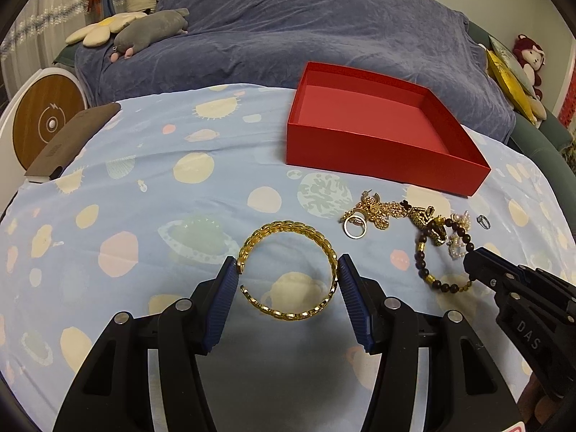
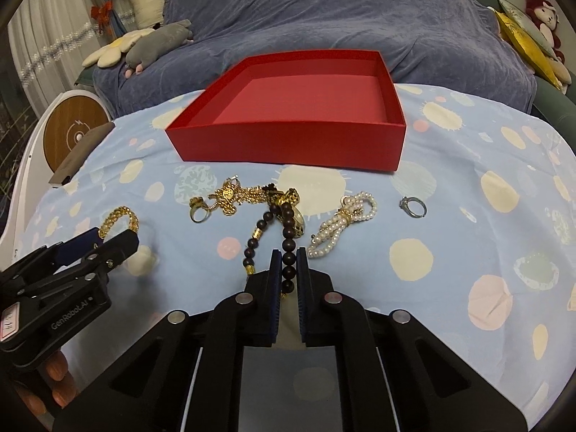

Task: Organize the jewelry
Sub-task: 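Grasp the dark beaded bracelet with the right gripper while the left holds the bangle, then carry the bangle and beaded bracelet with both grippers into the red box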

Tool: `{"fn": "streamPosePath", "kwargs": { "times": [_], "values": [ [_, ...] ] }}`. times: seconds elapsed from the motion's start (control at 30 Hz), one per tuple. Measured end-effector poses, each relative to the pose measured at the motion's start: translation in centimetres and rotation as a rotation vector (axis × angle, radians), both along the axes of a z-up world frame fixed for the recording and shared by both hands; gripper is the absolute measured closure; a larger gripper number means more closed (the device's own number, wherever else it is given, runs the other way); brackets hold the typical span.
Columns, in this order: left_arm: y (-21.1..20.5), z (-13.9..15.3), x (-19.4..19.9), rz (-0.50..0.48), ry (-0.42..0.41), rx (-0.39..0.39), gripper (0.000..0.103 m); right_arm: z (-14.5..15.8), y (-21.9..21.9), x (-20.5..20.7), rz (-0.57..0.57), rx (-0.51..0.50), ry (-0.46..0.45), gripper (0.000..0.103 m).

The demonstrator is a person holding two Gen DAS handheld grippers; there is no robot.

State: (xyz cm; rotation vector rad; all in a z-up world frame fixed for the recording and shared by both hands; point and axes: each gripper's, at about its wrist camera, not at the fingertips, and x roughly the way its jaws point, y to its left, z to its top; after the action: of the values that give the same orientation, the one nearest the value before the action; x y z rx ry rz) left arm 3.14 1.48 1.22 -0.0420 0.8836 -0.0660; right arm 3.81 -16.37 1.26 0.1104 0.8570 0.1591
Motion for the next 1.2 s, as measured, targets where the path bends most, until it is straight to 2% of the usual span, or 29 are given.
{"fn": "streamPosePath", "kwargs": {
  "times": [0.2, 0.33, 0.47, 0.57, 0.7, 0.8, 0.97, 1.2],
  "values": [
    [0.6, 2.0, -0.4, -0.001, -0.012, -0.012, 0.049, 4.2, -0.9, -1.6, 0.032, 0.044, -0.06, 0.096],
    [0.4, 4.5, 0.5, -0.037, -0.026, -0.027, 0.049, 7.2, -2.1, -0.9, 0.052, 0.057, -0.091, 0.096],
    [-0.4, 7.1, 3.7, -0.07, -0.051, -0.008, 0.049, 9.9, -3.4, 2.8, 0.054, 0.055, -0.116, 0.096],
    [-1.1, 8.9, 7.8, -0.088, -0.058, -0.045, 0.049, 11.9, -3.7, 6.6, 0.054, 0.029, -0.157, 0.096],
    [-2.9, 10.0, 13.7, -0.081, -0.087, -0.005, 0.049, 13.2, -3.7, 12.6, 0.041, 0.034, -0.174, 0.096],
    [-4.2, 9.3, 18.3, -0.083, -0.069, 0.004, 0.049, 12.5, -3.6, 17.2, 0.028, 0.033, -0.158, 0.096],
    [-6.0, 6.4, 24.7, -0.087, -0.026, 0.033, 0.049, 9.2, -3.9, 23.8, 0.009, 0.084, -0.089, 0.096],
    [-7.9, 2.4, 29.7, -0.087, 0.018, 0.062, 0.048, 3.7, -4.0, 29.0, 0.02, 0.088, -0.007, 0.096]
  ]
}}
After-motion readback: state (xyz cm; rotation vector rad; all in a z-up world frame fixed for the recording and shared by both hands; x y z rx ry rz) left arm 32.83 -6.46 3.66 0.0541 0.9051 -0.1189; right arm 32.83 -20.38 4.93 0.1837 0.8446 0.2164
